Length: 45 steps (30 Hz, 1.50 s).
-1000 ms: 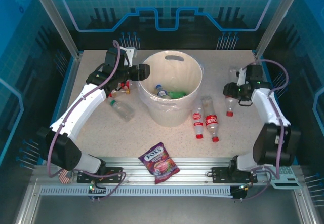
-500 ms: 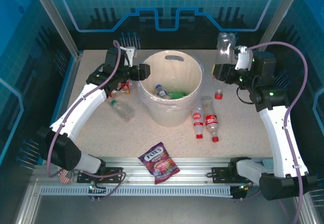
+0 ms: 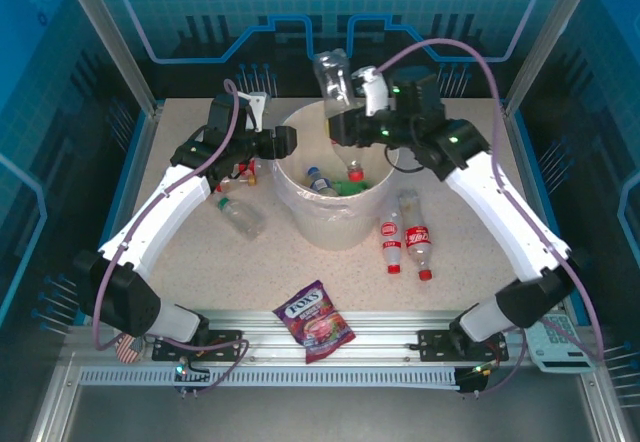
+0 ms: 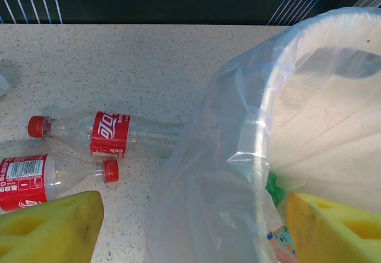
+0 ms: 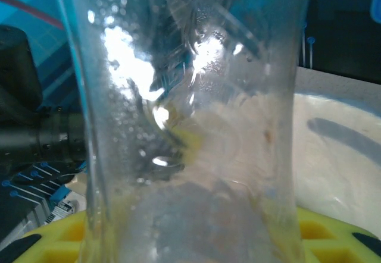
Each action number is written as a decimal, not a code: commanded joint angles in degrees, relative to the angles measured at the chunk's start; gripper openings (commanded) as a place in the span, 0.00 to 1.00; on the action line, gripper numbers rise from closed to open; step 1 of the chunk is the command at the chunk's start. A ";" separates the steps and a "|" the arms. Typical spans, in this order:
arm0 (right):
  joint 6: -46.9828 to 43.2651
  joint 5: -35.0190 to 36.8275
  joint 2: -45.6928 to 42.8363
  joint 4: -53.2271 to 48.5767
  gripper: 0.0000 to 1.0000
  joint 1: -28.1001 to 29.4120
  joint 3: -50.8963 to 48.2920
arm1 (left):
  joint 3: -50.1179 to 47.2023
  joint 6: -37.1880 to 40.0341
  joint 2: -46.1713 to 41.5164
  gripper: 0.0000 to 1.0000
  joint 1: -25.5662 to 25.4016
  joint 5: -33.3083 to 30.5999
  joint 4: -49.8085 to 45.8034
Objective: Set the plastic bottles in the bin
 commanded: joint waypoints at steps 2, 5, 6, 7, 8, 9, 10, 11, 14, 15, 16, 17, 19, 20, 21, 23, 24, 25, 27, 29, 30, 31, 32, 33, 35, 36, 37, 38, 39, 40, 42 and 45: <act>-4.27 5.13 4.70 -4.22 0.00 2.98 3.88 | -2.49 2.39 0.15 0.81 -0.42 -1.87 -3.28; -4.77 7.25 6.23 -5.17 0.00 3.52 2.57 | -2.45 2.32 0.11 0.81 -0.42 -2.03 -3.28; -4.92 7.88 6.50 -5.55 0.00 3.57 1.87 | -2.44 2.45 0.10 0.81 -0.37 -2.05 -3.29; -5.06 8.38 6.72 -5.99 0.00 3.52 1.13 | -2.49 2.44 0.00 0.81 -0.42 -2.09 -3.33; -5.18 8.94 6.82 -6.23 0.00 3.62 0.46 | -2.46 2.48 0.06 0.81 -0.41 -2.13 -3.37; -5.24 9.40 6.81 -6.39 0.00 3.57 -0.52 | -2.50 2.54 0.08 0.81 -0.42 -2.12 -3.42; -5.36 9.82 6.82 -6.50 0.00 3.57 -1.49 | -2.49 2.55 0.04 0.81 -0.42 -2.22 -3.37; -5.37 10.07 6.81 -6.50 0.00 3.52 -2.40 | -2.45 2.51 0.04 0.81 -0.42 -2.26 -3.38; -5.53 10.27 6.96 -6.30 0.00 3.56 -4.77 | -2.45 2.65 0.04 0.81 -0.42 -2.28 -3.37; -5.67 9.91 7.15 -6.25 0.00 3.53 -5.52 | -2.49 2.61 0.08 0.81 -0.45 -2.24 -3.45; -5.94 9.52 7.14 -5.94 0.00 3.62 -6.42 | -2.45 2.63 0.07 0.81 -0.39 -2.28 -3.46; -6.27 8.93 7.09 -5.54 0.00 3.65 -7.48 | -2.42 2.60 0.00 0.81 -0.42 -2.26 -3.46; -6.64 8.04 6.91 -4.24 0.00 3.59 -9.75 | -2.38 2.63 -0.07 0.81 -0.42 -2.39 -3.47; -6.64 7.92 6.82 -3.67 0.00 3.53 -10.55 | -2.43 2.58 -0.06 0.81 -0.46 -2.38 -3.46; -6.60 7.76 6.98 -3.14 0.00 3.57 -11.38 | -2.36 2.65 -0.14 0.81 -0.46 -2.35 -3.46; -6.69 7.84 7.53 -2.51 0.00 3.46 -12.29 | -2.37 2.65 -0.13 0.81 -0.42 -2.31 -3.46; -6.74 7.88 8.00 -2.37 0.02 3.40 -12.46 | -2.43 2.63 -0.06 0.81 -0.41 -2.23 -3.46; -6.77 7.87 8.54 -2.37 0.08 3.39 -12.57 | -2.32 2.65 -0.12 0.81 -0.42 -2.09 -3.46; -6.77 7.78 9.40 -2.35 0.16 3.30 -12.56 | -2.30 2.64 -0.31 0.80 -0.42 -2.19 -3.46; -6.68 7.71 10.18 -2.28 0.22 3.21 -12.60 | -2.33 2.73 -0.33 0.80 -0.42 -2.26 -3.48; -6.55 7.77 10.43 -2.20 0.29 3.10 -12.67 | -2.38 2.72 -0.41 0.80 -0.37 -2.32 -3.48; -6.51 7.78 10.73 -2.19 0.35 3.05 -12.68 | -2.36 2.73 -0.41 0.80 -0.42 -2.34 -3.55; -6.46 7.78 10.78 -2.19 0.39 2.97 -12.68 | -2.40 2.73 -0.41 0.80 -0.47 -2.34 -3.49; -6.33 7.76 10.85 -2.13 0.43 2.91 -12.77 | -2.41 2.82 -0.34 0.80 -0.41 -2.33 -3.54; -6.16 7.71 10.90 -2.11 0.48 2.71 -12.79 | -2.32 2.76 -0.34 0.80 -0.42 -2.39 -3.59; -6.07 7.70 11.04 -2.11 0.52 2.64 -12.78 | -2.32 2.80 -0.27 0.80 -0.44 -2.39 -3.55; -6.07 7.71 11.03 -2.19 0.56 2.62 -12.76 | -2.33 2.91 -0.23 0.80 -0.40 -2.34 -3.55; -6.02 7.73 11.03 -2.19 0.60 2.60 -12.79 | -2.30 2.91 -0.30 0.80 -0.41 -2.39 -3.55; -6.07 7.79 11.04 -2.28 0.64 2.52 -12.75 | -2.30 2.89 -0.28 0.80 -0.42 -2.40 -3.55; -6.13 7.75 11.04 -2.47 0.68 2.45 -12.61 | -2.34 2.87 -0.30 0.80 -0.44 -2.39 -3.57; -6.28 7.81 11.03 -2.82 0.75 2.51 -12.24 | -2.29 2.88 -0.34 0.80 -0.42 -2.34 -3.55; -6.68 8.06 10.71 -3.80 0.81 2.55 -11.17 | -2.34 2.91 -0.27 0.80 -0.42 -2.45 -3.55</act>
